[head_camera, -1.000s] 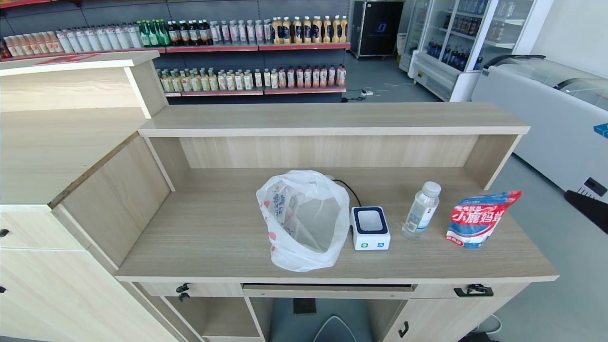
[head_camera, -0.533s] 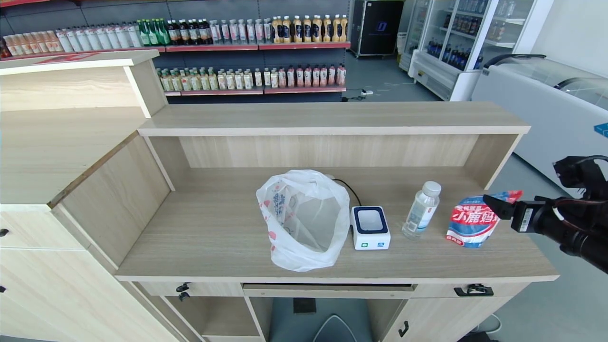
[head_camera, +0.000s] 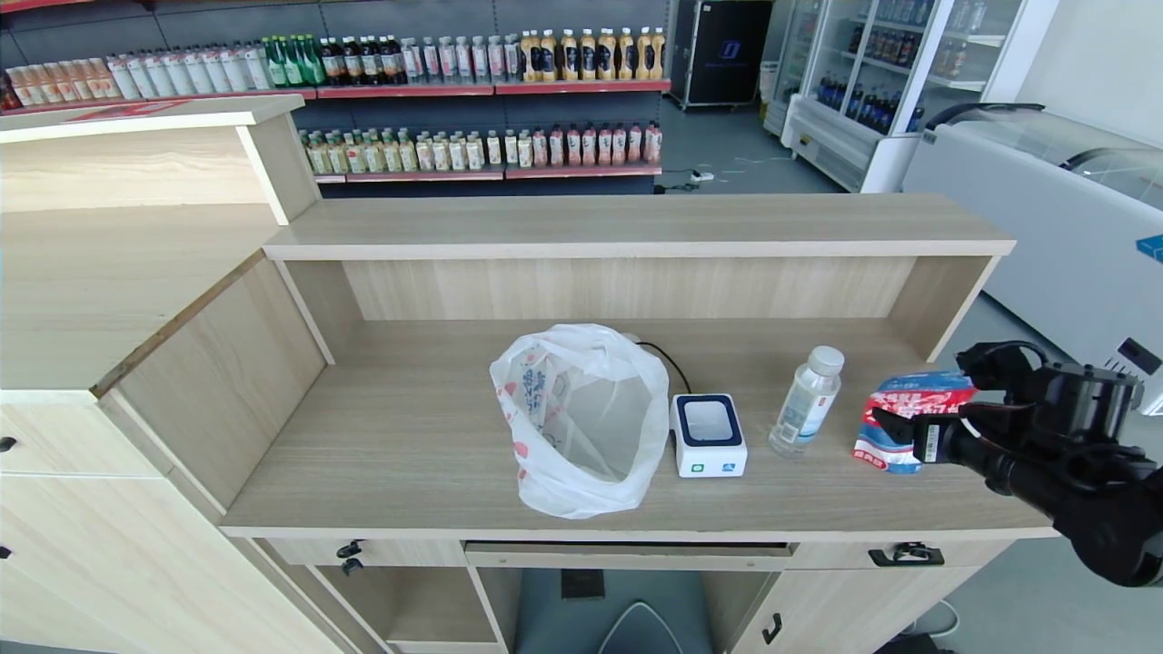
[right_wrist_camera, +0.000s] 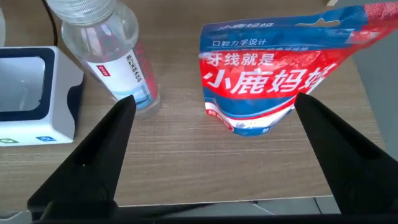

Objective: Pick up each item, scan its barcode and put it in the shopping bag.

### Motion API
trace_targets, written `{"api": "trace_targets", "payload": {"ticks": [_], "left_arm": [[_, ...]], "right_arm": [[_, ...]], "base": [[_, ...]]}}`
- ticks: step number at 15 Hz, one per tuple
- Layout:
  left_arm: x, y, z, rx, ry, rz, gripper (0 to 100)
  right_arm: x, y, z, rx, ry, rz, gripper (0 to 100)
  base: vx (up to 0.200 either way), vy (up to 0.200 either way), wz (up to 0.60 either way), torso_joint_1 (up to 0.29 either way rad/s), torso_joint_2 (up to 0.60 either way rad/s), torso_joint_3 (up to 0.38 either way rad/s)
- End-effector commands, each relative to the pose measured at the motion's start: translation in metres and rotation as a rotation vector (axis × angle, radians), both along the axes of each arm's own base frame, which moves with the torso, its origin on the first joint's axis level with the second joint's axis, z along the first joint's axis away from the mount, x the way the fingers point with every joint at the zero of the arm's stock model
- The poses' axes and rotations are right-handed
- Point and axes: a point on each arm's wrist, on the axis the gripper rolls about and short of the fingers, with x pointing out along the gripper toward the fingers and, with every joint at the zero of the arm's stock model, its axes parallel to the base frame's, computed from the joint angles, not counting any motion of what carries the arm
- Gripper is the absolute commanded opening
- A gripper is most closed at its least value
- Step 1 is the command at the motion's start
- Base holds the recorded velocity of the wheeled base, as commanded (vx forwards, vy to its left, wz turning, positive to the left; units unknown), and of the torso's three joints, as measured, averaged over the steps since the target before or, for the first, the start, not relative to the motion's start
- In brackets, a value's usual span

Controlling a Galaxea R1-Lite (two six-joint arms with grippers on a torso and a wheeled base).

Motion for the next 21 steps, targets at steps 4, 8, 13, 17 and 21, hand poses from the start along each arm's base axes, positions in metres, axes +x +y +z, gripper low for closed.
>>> {"api": "trace_targets", "payload": {"ticks": [4,8,13,17,21], "left_arm": [[0.0,0.0,0.0,0.0,0.001,0.001,100],[0.0,0.0,0.0,0.0,-0.001,0.001,100],[0.0,0.0,0.0,0.0,0.001,0.001,100],[0.0,0.0,0.0,0.0,-0.001,0.001,100],[0.0,0.0,0.0,0.0,-0.001,0.001,100]], "right_arm": [[0.032,0.021,-0.021,0.005,-0.009,0.073,100],[0.048,0.034,-0.035,-0.001,-0.001,0.11,100],[0.069,0.051,-0.049,-0.021,-0.034,0.16,100],[0.085,0.068,-0.056,-0.023,-0.059,0.201,100],[0.1,0.071,-0.066,-0.035,-0.075,0.206,100]], "base": [[0.0,0.0,0.0,0.0,0.0,0.0],[0.0,0.0,0.0,0.0,0.0,0.0],[0.0,0.0,0.0,0.0,0.0,0.0],[0.0,0.0,0.0,0.0,0.0,0.0],[0.0,0.0,0.0,-0.014,0.0,0.001]]}}
